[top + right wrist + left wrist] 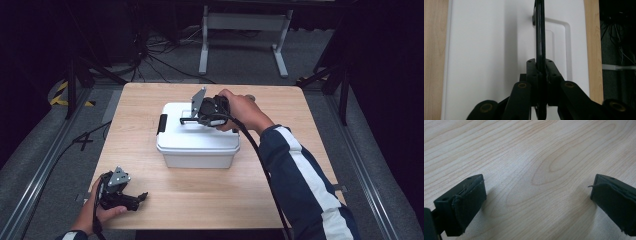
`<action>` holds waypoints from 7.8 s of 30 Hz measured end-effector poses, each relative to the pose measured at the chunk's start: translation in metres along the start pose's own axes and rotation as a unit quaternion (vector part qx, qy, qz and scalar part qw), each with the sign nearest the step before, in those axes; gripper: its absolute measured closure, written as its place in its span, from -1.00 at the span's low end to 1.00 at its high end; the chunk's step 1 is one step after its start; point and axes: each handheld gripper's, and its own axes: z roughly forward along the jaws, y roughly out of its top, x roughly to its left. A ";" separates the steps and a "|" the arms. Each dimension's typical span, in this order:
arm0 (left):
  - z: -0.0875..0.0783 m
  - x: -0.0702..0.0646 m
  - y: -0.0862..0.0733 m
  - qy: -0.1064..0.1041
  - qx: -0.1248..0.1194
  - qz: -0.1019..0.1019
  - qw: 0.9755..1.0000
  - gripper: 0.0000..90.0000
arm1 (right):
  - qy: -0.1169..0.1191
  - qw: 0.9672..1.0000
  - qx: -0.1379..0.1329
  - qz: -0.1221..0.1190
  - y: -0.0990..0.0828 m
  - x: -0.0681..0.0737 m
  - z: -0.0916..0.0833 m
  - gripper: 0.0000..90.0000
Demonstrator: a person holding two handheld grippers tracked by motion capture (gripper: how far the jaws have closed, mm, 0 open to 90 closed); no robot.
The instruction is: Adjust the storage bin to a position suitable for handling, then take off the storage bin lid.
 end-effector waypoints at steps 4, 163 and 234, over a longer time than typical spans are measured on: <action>0.000 0.000 0.000 0.000 0.000 0.001 1.000 -0.99 | -0.008 1.000 -0.015 0.002 0.000 -0.001 -0.005 0.88; 0.001 0.001 0.000 0.001 -0.004 0.006 1.000 -0.99 | -0.056 0.954 0.010 0.294 -0.275 0.017 0.020 0.69; 0.004 0.004 0.004 -0.020 0.005 0.011 1.000 -1.00 | -0.074 0.947 -0.047 0.309 -0.282 0.091 -0.037 0.05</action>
